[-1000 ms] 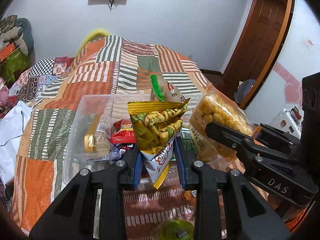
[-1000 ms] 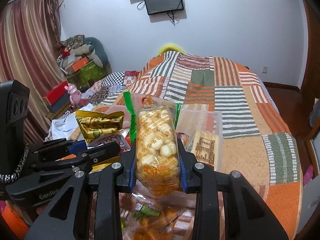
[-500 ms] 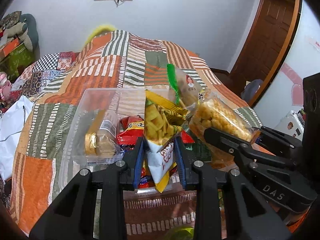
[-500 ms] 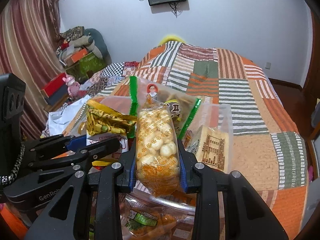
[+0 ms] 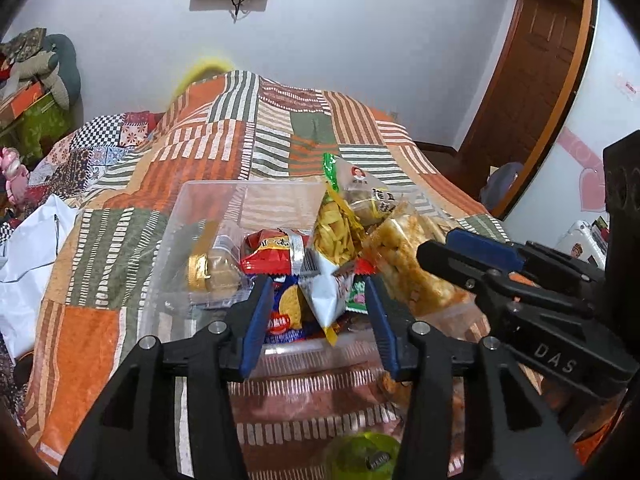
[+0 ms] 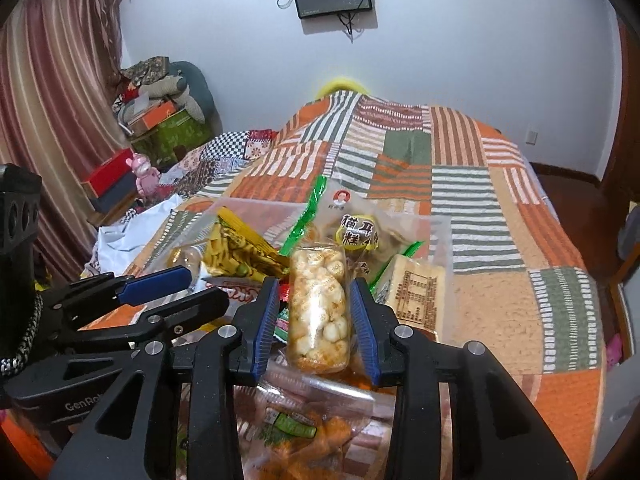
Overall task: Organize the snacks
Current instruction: 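Carry the cracker pack and puffed snack bag over the box and release both, then grasp the green jelly cup with the left tool while the right tool grasps the orange snack bag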
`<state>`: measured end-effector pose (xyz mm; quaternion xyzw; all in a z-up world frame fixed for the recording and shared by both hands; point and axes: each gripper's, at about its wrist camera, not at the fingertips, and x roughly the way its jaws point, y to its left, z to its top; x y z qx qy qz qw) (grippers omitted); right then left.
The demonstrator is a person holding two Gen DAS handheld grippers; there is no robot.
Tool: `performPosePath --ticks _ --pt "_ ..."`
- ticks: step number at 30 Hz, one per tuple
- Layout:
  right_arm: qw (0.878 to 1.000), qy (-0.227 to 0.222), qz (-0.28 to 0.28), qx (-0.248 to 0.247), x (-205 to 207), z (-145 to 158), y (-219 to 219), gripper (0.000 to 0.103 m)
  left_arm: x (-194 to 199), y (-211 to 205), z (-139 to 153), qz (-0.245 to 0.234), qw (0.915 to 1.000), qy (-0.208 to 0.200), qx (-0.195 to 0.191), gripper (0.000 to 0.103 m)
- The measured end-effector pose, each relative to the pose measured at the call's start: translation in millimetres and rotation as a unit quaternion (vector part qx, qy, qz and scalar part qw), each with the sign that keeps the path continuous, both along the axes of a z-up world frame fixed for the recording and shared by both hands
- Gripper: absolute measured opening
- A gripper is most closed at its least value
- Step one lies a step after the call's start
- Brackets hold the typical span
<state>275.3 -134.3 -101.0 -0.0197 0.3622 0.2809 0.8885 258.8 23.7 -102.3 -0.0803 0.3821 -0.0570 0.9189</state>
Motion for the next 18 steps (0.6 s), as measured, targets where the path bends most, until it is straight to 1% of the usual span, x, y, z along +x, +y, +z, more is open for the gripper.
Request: performPosePath --ticks 1,3,4,5,7,13,18 --pt "1.000 -0.004 0.001 -0.003 -2 2 0 0.034 -4 -1 2 -0.002 1.0000 -0.003 0.005 0.050" --pt "1.000 -0.020 0.004 -0.014 -10 7 -2 0.039 -14 -2 5 -0.001 0.9998 -0.009 0.016 0.055" --pt "0.999 -0.027 0.004 -0.019 -13 9 -3 0.043 -17 -2 5 -0.002 0.9997 -0.011 0.020 0.057" --pt "0.999 -0.035 0.003 -0.023 -17 11 -4 0.045 -21 -3 6 -0.003 0.9996 -0.013 0.024 0.058" --pt "0.999 -0.043 0.003 -0.026 -24 15 -8 0.045 -29 -3 7 -0.005 0.9995 -0.013 0.028 0.060" --pt "0.999 -0.042 0.005 -0.024 -35 19 -19 0.045 -49 1 6 -0.009 0.9997 0.000 0.022 0.062" --pt "0.999 -0.037 0.002 -0.023 -48 17 -27 0.047 -62 1 -1 -0.011 0.9997 0.014 0.016 0.063"
